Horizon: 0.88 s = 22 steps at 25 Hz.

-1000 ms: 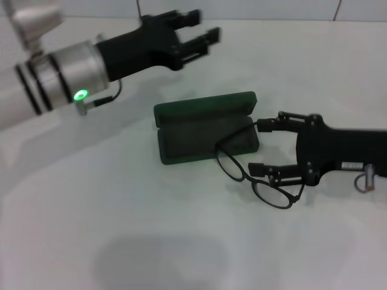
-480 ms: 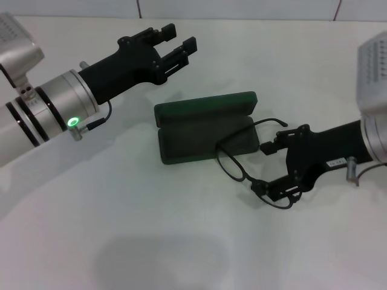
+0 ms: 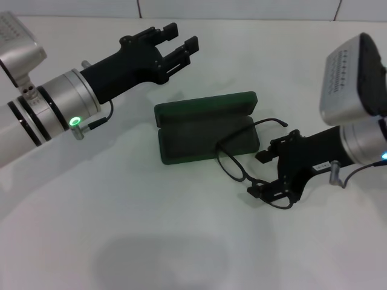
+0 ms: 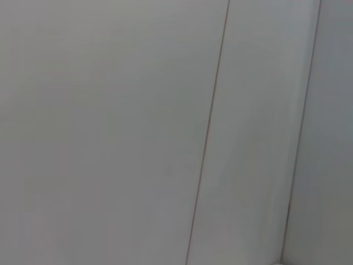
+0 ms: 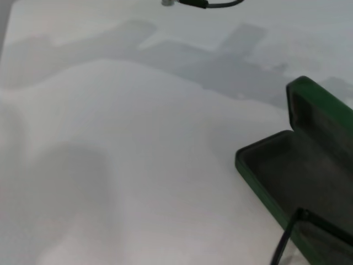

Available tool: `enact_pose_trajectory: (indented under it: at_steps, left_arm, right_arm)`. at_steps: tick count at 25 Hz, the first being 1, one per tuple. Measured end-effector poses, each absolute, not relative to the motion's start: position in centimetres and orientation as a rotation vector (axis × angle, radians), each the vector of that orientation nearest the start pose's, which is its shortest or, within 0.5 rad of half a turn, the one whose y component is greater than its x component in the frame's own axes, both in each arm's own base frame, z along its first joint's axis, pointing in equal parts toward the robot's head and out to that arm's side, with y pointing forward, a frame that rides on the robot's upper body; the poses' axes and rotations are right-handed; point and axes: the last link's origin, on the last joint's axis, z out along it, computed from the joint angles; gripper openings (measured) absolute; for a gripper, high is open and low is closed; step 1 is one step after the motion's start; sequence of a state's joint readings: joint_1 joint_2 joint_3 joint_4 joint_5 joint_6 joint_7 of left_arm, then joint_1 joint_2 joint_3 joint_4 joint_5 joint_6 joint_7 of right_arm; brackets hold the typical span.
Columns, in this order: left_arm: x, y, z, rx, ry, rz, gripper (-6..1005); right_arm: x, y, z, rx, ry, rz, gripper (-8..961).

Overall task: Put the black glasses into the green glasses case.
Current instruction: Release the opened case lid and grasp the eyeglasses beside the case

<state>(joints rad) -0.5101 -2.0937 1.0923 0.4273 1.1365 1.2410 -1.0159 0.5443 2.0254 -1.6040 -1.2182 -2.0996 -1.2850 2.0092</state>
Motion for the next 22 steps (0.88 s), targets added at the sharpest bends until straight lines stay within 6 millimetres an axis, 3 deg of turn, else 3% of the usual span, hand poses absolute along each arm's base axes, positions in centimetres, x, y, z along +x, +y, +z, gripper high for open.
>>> enact_pose_trajectory:
  at_steps: [8,22]
  left_arm:
    - [-24.0,36.1,-2.3,-2.257,-0.533,-1.037,546]
    - [-24.5,36.0,-2.3,-2.21,-0.564,-1.058,547]
  right_arm:
    - [15.7,34.0,-6.5,-2.981,0.242,-0.118,550]
    - [15.4,33.9,-7.6,-3.01,0.251,-0.157,435]
